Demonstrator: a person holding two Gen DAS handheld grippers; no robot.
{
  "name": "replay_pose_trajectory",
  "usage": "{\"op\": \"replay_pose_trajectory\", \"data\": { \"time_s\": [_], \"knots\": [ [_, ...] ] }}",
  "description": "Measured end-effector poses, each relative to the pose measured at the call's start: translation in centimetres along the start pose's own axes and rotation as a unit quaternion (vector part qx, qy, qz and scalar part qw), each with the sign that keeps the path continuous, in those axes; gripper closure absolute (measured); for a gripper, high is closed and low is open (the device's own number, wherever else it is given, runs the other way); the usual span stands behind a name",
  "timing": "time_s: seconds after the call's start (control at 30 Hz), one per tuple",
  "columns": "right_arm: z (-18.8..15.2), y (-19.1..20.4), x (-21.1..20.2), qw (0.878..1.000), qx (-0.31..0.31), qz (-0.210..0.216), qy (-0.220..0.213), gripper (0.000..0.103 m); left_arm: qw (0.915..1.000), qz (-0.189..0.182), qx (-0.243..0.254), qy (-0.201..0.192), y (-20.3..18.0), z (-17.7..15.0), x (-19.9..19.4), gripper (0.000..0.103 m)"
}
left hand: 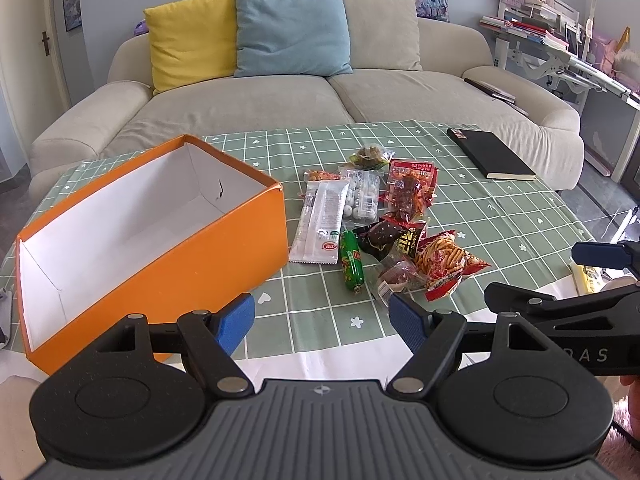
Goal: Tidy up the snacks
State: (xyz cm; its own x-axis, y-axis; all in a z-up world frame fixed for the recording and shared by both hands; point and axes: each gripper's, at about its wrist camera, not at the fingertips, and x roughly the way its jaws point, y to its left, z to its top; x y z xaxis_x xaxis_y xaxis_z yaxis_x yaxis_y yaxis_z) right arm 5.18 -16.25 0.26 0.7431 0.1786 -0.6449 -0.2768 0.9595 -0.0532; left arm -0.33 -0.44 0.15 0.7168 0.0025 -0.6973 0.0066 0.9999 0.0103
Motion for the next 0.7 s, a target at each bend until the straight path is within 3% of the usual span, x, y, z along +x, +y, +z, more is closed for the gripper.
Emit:
{"op": "replay_pose_trajectory", "data": {
  "time_s": [0.17, 0.27, 0.33, 0.43, 0.57, 0.7],
  "knots": [
    [0.0, -0.5, 0.5, 1.0, 0.01, 0.019, 0.009, 0.004, 0.9999, -0.007, 0.006, -0.006, 0.2, 0.1, 0.3, 0.019],
    [0.0, -0.7, 0.8, 1.0, 0.008, 0.026, 0.013, 0.004, 0.9996, -0.025, 0.011, -0.01, 0.4, 0.1, 0.7, 0.032],
    [0.1, -1.0, 1.2, 0.999, 0.009, 0.029, 0.015, 0.005, 0.9992, -0.039, 0.007, -0.009, 0.5, 0.2, 1.2, 0.046],
    [0.2, -1.6, 2.1, 0.999, 0.016, 0.038, 0.027, 0.02, 0.997, -0.077, 0.011, -0.003, 0.6, 0.3, 2.1, 0.061],
    [0.4, -2.3, 3.5, 0.998, 0.022, 0.041, 0.039, 0.034, 0.9934, -0.114, 0.007, 0.009, 0.4, 0.5, 3.5, 0.063],
    [0.6, -2.8, 5.1, 0.998, 0.017, 0.044, 0.038, 0.042, 0.9928, -0.118, 0.022, 0.0, -0.3, 0.7, 4.8, 0.063]
  ]
}}
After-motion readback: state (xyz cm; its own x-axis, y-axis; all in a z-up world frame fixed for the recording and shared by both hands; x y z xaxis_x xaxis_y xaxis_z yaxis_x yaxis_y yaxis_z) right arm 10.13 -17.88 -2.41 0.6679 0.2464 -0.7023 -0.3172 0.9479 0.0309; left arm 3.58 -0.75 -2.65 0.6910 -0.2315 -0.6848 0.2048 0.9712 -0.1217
